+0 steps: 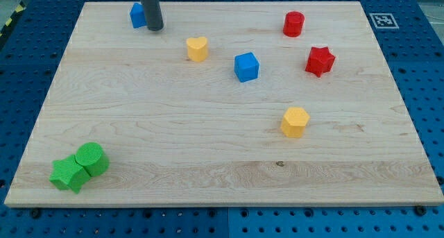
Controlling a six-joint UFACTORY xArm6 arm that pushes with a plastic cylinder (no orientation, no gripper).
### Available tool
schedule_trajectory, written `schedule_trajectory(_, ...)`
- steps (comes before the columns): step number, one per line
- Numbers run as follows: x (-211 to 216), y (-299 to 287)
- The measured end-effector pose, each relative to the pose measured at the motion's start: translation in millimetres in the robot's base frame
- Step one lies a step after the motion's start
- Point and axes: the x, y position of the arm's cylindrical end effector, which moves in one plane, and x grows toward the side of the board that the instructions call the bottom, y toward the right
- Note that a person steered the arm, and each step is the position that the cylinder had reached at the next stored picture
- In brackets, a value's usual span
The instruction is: Move the blue triangle towards the top left of the board
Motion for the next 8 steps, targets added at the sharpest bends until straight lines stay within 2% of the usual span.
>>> schedule_trajectory(3, -20, -30)
schedule_trajectory(7, -20, -63)
schedule_trajectory(8, -1, -68)
